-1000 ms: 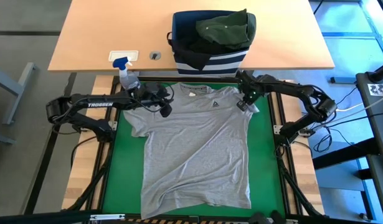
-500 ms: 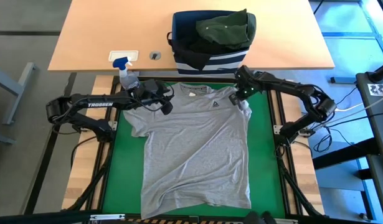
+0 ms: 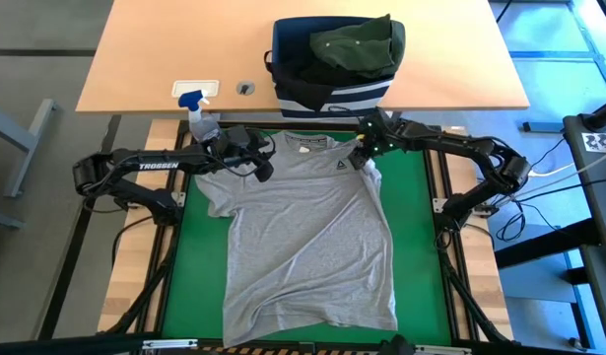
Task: Fold Laundry from Bin
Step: Fold the gray shirt
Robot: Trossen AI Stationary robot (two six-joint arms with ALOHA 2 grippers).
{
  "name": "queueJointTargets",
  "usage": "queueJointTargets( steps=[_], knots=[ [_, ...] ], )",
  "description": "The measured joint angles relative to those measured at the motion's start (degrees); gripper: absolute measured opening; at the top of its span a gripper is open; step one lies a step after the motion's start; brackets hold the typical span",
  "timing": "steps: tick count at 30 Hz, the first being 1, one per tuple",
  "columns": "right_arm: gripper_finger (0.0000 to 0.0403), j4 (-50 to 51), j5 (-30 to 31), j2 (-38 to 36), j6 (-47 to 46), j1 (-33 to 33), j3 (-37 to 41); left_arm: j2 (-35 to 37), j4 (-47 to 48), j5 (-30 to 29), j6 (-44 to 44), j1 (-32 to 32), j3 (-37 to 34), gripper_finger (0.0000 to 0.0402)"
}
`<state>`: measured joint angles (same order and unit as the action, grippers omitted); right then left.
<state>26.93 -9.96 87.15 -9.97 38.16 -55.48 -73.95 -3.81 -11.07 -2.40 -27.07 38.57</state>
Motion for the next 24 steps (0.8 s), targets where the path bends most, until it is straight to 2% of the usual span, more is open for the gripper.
queueJointTargets(
  steps=[5, 9, 12, 17, 24],
  knots=[
    [0.0253, 12.0, 4.0, -1.1, 4.7, 1.7, -4.0, 0.0, 0.2, 0.0, 0.0, 0.0, 0.0, 0.0165],
    [0.0265, 18.3, 9.5, -2.4, 7.4, 4.4, -5.5, 0.0, 0.3, 0.0, 0.0, 0.0, 0.0, 0.0165],
    [0.0264, 16.9, 12.2, -2.7, 7.2, 7.6, -3.4, 0.0, 0.3, 0.0, 0.0, 0.0, 0.0, 0.0165],
    [0.0251, 10.5, 1.4, -2.6, 7.1, 11.7, 3.0, 0.0, 0.3, 0.0, -0.1, 0.0, 0.0, 0.0165],
    [0.0212, 2.5, -6.8, -2.6, 7.2, 12.1, 9.8, 0.0, 0.3, 0.0, -0.4, 0.0, 0.0, 0.0165]
  ],
)
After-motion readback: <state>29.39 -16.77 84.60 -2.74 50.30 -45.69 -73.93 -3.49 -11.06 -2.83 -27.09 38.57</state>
